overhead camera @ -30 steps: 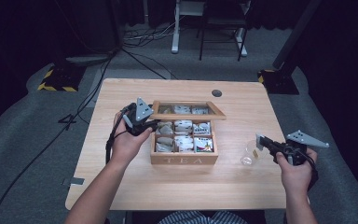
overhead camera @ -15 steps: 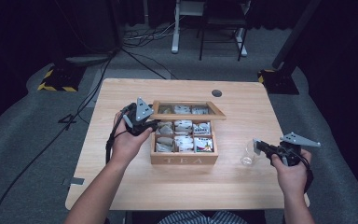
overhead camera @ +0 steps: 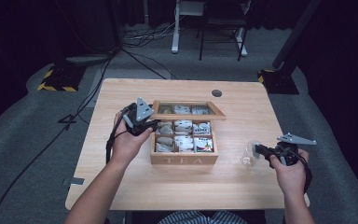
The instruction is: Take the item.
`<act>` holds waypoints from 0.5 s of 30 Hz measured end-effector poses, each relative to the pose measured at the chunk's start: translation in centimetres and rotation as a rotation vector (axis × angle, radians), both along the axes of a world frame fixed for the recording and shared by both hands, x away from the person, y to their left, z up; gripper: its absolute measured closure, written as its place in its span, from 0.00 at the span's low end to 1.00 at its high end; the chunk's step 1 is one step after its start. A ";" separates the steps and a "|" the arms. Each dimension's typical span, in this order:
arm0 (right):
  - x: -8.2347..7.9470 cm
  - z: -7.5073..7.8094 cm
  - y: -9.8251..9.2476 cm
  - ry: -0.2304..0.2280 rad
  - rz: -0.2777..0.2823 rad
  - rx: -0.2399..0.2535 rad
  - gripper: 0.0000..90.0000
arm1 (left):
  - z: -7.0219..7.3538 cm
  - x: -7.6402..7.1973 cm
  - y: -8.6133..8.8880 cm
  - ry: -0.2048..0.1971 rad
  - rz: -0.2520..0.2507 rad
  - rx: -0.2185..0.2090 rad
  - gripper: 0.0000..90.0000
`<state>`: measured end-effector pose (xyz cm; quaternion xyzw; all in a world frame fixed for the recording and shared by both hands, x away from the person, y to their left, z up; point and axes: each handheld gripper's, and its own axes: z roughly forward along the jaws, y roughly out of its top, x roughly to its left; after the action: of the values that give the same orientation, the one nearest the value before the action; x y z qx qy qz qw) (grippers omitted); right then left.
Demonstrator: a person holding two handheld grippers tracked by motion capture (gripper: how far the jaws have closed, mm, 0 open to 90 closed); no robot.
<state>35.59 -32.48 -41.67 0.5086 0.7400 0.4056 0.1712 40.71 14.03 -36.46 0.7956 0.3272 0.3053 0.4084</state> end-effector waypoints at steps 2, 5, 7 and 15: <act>0.0 0.0 0.1 0.000 0.001 -0.009 0.91 | 0.0 0.0 0.0 0.000 0.000 0.000 0.55; -0.1 0.3 0.2 -0.004 -0.002 -0.018 0.81 | 0.0 0.0 0.0 0.000 -0.002 0.003 0.55; -0.1 0.5 0.2 -0.013 0.000 -0.023 0.79 | 0.0 0.0 0.0 0.000 -0.001 0.005 0.55; -0.1 0.9 -0.6 -0.045 -0.033 -0.012 0.66 | 0.0 0.0 0.0 -0.001 -0.004 0.010 0.55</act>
<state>35.52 -33.11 -40.72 0.5105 0.7299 0.4095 0.1975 40.73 14.04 -36.46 0.7980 0.3241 0.3065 0.4053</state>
